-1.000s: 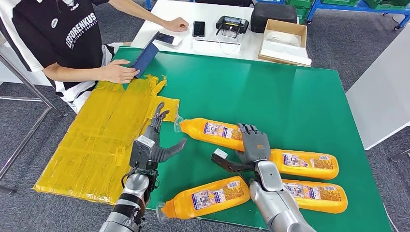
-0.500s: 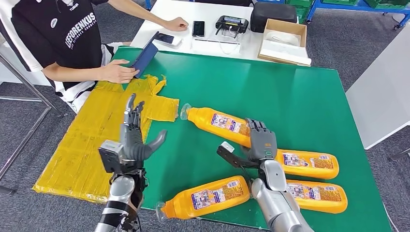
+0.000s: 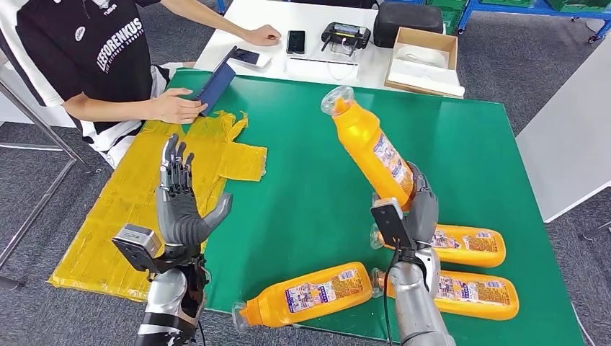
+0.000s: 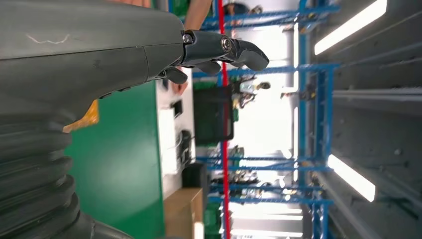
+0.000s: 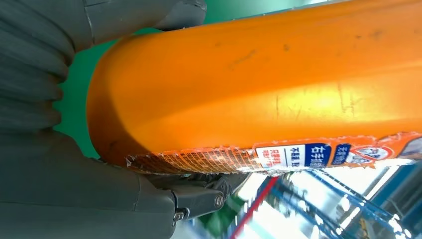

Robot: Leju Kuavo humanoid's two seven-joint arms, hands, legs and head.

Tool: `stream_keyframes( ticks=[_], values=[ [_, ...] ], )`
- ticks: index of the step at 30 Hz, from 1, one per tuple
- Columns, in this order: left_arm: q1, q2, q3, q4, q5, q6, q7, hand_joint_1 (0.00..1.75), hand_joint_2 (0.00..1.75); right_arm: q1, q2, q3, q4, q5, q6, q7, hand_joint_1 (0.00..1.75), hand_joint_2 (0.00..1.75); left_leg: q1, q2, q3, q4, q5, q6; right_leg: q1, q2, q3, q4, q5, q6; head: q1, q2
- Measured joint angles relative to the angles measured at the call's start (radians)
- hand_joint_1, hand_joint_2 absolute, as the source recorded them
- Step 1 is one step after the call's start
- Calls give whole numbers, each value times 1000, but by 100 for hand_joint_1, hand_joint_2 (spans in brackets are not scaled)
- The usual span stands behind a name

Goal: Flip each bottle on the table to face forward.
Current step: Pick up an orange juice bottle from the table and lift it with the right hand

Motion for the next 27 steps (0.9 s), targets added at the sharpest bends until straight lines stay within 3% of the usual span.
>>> stream_keyframes(
  ticks=[5,8,14,27],
  values=[
    [-6,1,-14,63,-29,-27,1,0,175,59,19,1,-105,-183,259,-60,175,175,0,0,-1,0,0,0,0,0,-1,0,0,0,0,0],
    [-9,1,-24,101,-40,-37,1,0,175,88,32,17,-150,-199,314,-82,175,175,0,0,-1,0,0,0,0,0,-1,0,0,0,0,0],
    [-12,2,-30,149,-57,-62,1,0,175,132,50,67,-207,-179,348,-83,175,175,0,1,-1,0,0,0,0,0,-1,0,0,0,0,0],
    [-30,2,-51,239,-100,-129,1,0,175,151,60,185,-167,-104,299,-81,175,175,0,1,-1,0,0,0,0,0,-1,0,0,0,0,0]
  ],
)
